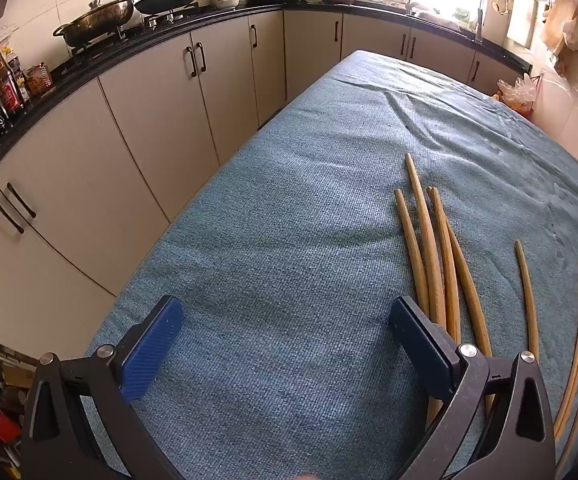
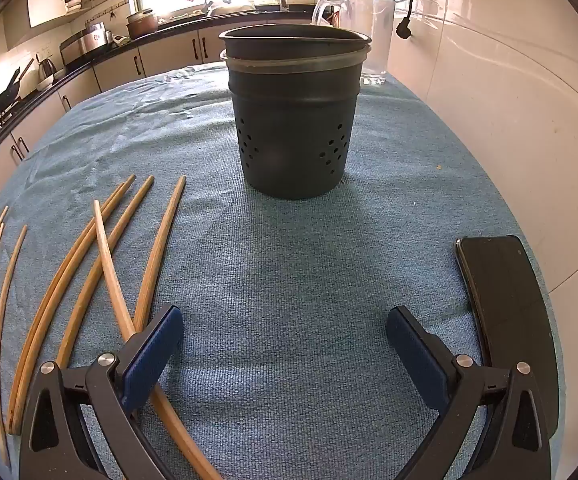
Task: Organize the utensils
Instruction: 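Move both tools over the loose wooden chopsticks on the towel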
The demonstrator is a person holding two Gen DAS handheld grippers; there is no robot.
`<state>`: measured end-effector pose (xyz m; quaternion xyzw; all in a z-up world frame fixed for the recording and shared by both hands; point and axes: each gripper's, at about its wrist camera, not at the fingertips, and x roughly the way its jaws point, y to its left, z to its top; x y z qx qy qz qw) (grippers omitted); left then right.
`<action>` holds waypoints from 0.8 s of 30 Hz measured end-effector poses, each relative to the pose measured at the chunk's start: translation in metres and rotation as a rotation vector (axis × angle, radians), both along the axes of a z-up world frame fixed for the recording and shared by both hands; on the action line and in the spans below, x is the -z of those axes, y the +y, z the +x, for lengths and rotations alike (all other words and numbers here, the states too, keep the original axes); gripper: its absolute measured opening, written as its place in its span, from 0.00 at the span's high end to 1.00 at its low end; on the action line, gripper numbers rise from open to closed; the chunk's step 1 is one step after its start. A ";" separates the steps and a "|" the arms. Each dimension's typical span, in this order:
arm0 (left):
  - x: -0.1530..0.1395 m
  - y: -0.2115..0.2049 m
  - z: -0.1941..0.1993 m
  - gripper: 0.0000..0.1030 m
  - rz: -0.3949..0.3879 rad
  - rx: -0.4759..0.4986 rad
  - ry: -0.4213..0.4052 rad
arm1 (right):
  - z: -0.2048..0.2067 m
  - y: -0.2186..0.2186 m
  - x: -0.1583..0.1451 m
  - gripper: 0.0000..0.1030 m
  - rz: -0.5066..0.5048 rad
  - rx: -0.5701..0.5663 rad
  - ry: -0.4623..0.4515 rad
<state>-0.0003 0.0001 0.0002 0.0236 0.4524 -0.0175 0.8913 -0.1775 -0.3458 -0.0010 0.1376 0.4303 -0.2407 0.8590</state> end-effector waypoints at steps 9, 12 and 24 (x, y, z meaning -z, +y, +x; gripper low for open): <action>-0.004 0.005 -0.003 0.00 -0.018 -0.017 -0.018 | -0.004 0.002 -0.001 0.00 0.000 -0.013 0.010; -0.022 0.022 -0.033 0.00 -0.100 -0.043 -0.098 | -0.006 -0.001 -0.001 0.00 0.018 -0.041 0.035; -0.101 0.030 -0.215 0.00 -0.163 0.081 -0.433 | -0.152 0.087 -0.109 0.00 -0.140 -0.049 -0.326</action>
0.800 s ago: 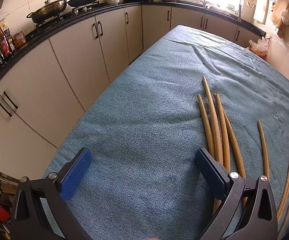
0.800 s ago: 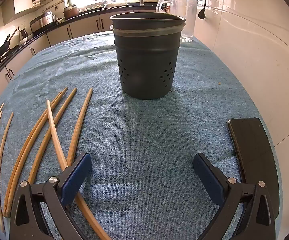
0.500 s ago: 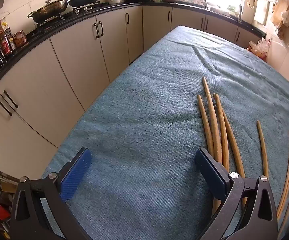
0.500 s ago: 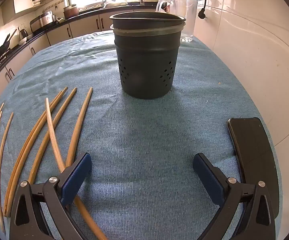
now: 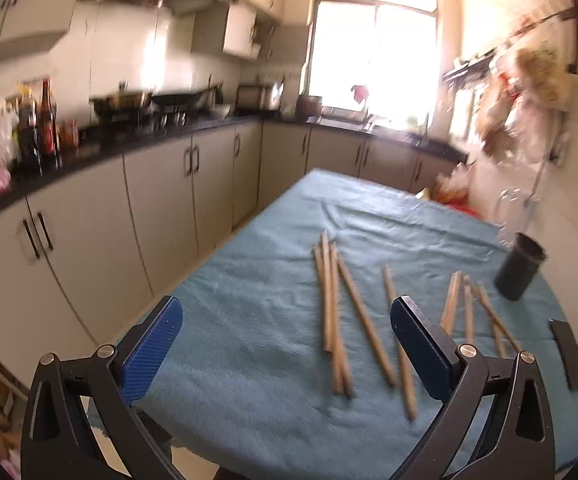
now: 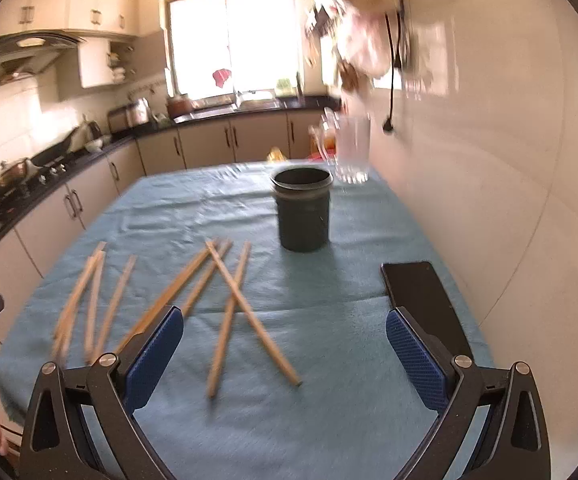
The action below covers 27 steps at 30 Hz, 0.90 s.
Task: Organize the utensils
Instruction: 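Move both tools over the loose wooden chopsticks on the towel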
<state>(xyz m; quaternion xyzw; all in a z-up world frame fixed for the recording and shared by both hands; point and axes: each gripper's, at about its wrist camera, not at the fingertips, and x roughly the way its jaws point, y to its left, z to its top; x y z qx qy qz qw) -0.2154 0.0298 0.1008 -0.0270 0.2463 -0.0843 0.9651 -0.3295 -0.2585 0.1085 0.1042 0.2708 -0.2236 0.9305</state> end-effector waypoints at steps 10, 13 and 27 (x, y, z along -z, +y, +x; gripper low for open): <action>0.010 -0.029 -0.019 0.00 0.088 0.095 0.005 | -0.012 0.054 0.027 0.04 0.042 -0.149 -0.026; 0.012 -0.030 -0.021 0.00 0.077 0.115 0.011 | -0.015 0.059 0.019 0.04 -0.003 -0.151 -0.056; 0.023 -0.028 -0.012 0.00 0.084 0.111 0.070 | -0.009 0.067 0.025 0.05 -0.011 -0.187 -0.019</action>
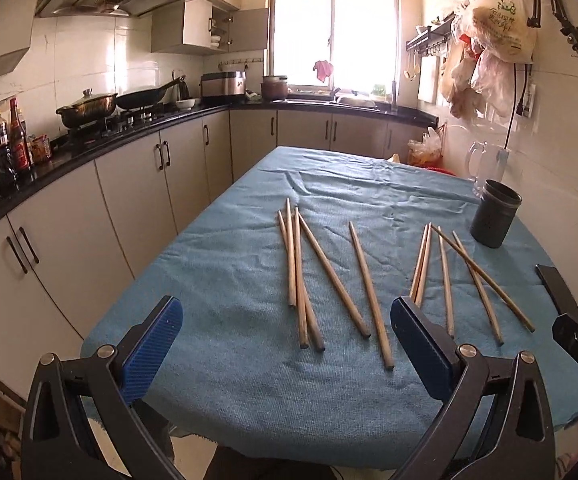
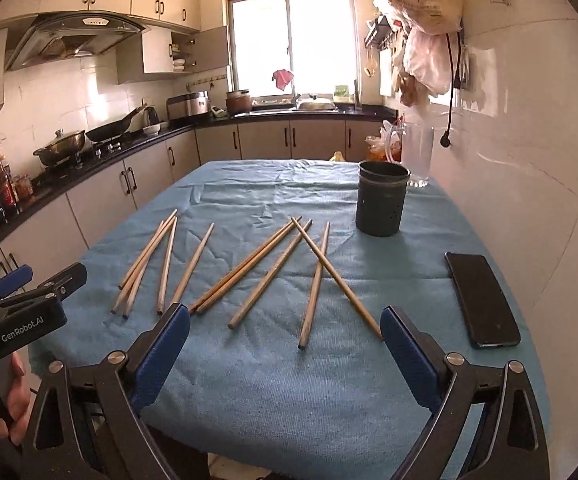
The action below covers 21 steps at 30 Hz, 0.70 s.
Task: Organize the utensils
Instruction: 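Move both tools over the loose wooden chopsticks on the towel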
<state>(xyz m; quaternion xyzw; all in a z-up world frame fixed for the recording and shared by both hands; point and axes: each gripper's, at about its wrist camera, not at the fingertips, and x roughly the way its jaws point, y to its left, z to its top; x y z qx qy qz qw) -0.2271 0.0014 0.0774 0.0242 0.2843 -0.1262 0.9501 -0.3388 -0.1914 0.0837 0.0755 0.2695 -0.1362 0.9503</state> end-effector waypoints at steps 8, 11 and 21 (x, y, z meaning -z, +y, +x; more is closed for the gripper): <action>0.001 0.001 -0.002 0.00 0.003 0.004 0.000 | -0.001 -0.004 0.002 0.06 0.015 0.013 0.002; 0.001 0.001 -0.001 0.00 0.004 0.001 0.006 | -0.001 -0.005 0.003 0.08 0.019 0.012 0.007; 0.001 0.002 -0.001 0.00 0.006 -0.001 0.012 | 0.001 -0.007 0.005 0.10 0.036 0.014 0.019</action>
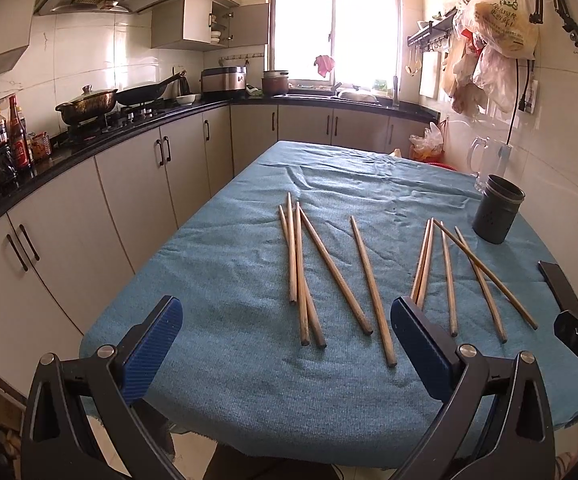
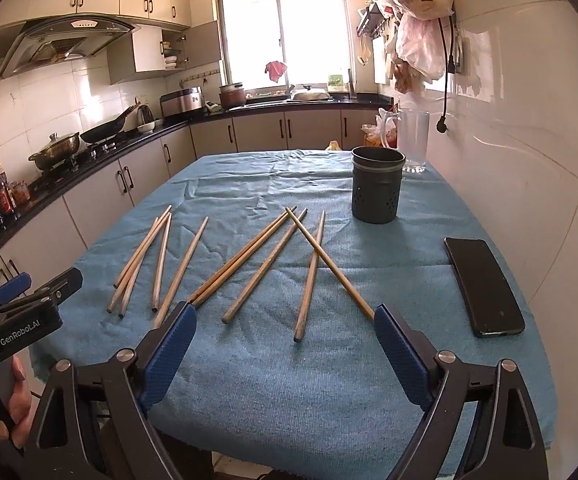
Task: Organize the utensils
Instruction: 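Move both tools over the loose wooden chopsticks on the towel, then close the right tool on a wooden chopstick while the left tool grasps another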
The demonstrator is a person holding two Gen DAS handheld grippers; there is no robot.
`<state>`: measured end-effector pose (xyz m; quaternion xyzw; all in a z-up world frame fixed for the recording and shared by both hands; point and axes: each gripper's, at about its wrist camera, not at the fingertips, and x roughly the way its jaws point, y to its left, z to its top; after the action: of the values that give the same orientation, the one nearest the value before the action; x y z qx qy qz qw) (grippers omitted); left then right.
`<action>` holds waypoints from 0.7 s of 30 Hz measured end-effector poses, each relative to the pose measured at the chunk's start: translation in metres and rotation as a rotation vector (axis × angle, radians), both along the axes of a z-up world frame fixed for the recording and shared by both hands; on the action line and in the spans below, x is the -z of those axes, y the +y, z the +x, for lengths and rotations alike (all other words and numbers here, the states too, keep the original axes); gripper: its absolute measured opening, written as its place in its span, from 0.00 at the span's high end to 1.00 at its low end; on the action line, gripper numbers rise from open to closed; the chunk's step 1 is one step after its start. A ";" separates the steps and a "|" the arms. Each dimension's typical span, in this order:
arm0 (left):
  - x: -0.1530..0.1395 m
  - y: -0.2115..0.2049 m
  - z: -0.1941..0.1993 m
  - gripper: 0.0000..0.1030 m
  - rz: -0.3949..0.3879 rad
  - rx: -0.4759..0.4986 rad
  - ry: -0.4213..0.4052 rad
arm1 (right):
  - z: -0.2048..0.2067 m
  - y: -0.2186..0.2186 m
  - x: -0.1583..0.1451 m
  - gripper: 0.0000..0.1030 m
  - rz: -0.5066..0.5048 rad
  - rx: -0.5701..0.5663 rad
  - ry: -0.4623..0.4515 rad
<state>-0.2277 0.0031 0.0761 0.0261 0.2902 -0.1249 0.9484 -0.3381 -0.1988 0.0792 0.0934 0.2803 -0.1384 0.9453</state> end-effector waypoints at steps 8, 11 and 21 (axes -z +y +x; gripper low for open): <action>0.001 0.001 0.001 0.00 0.003 0.000 0.005 | 0.001 -0.002 0.001 0.11 0.006 0.001 0.006; 0.001 0.001 0.002 0.00 0.004 0.000 0.007 | 0.001 -0.002 0.002 0.11 0.009 0.001 0.008; 0.004 0.001 0.004 0.00 0.007 0.002 0.014 | 0.003 -0.002 0.003 0.14 0.013 0.000 0.013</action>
<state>-0.2233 0.0042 0.0720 0.0288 0.2974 -0.1250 0.9461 -0.3355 -0.2012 0.0759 0.0986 0.2873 -0.1370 0.9428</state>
